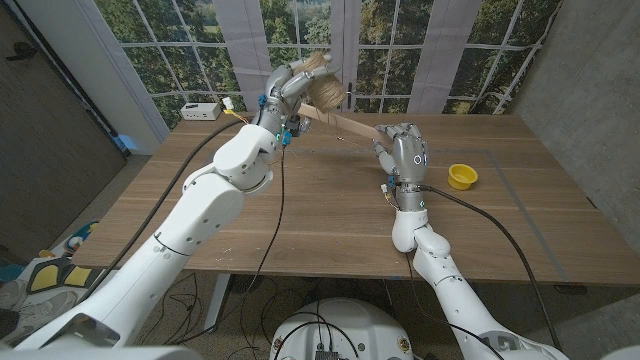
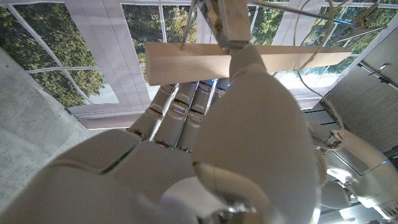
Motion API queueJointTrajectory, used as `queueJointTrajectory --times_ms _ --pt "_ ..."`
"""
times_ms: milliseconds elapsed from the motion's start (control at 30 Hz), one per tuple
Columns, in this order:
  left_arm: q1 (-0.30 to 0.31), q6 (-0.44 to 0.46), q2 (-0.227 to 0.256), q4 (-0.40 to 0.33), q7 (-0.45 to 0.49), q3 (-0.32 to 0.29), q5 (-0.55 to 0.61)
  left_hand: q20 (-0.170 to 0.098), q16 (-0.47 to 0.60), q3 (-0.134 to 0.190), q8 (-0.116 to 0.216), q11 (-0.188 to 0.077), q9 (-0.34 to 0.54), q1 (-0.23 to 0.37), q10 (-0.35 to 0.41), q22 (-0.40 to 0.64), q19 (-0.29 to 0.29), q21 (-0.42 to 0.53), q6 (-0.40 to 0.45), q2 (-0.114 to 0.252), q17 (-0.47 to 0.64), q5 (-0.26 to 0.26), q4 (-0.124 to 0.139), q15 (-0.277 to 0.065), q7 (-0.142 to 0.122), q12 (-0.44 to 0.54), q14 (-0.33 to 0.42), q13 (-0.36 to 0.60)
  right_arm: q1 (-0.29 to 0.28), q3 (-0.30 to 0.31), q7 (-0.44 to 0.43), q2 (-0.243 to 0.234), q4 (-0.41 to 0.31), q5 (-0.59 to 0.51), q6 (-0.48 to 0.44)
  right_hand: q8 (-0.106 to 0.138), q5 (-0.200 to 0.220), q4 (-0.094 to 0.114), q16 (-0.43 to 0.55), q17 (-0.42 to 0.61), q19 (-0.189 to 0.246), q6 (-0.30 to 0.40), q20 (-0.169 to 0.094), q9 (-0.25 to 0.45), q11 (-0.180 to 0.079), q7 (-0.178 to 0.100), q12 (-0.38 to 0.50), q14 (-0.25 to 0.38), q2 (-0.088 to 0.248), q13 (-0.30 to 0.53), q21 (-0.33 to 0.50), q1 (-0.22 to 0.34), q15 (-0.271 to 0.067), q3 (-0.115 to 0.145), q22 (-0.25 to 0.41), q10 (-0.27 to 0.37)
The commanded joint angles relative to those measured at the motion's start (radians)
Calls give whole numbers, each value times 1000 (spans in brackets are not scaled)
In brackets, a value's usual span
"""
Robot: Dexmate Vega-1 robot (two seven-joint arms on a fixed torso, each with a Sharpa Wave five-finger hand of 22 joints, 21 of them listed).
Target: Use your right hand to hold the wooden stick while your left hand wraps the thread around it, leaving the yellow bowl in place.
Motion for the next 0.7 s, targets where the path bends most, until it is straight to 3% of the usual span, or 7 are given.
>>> queueJointTrajectory --times_ms 33,300,700 --pt "82 -72 -23 61 42 -10 62 -163 -4 124 -7 -64 4 127 72 2 39 189 104 176 0 -1 38 -354 -5 -4 306 3 8 95 0 74 -19 -9 46 4 7 14 -8 1 -6 64 -92 132 -51 -55 75 6 129 130 6 113 -94 7 1 101" --pt "108 -100 -61 128 1 -11 -14 -163 -5 124 -8 -67 4 125 71 2 38 189 104 175 -2 -1 38 -354 -3 -5 307 4 6 178 0 135 -46 -17 102 4 10 13 -9 1 -7 63 -92 133 -52 -53 74 10 126 132 10 113 -95 8 1 101" --pt "159 -185 -113 184 16 -28 -47 -162 -6 125 -11 -67 5 124 72 2 38 190 106 175 -6 -1 39 -354 -6 -8 309 3 8 266 0 200 -65 -36 163 4 13 14 -11 1 -9 66 -91 132 -51 -53 71 11 125 131 14 113 -95 9 0 103"
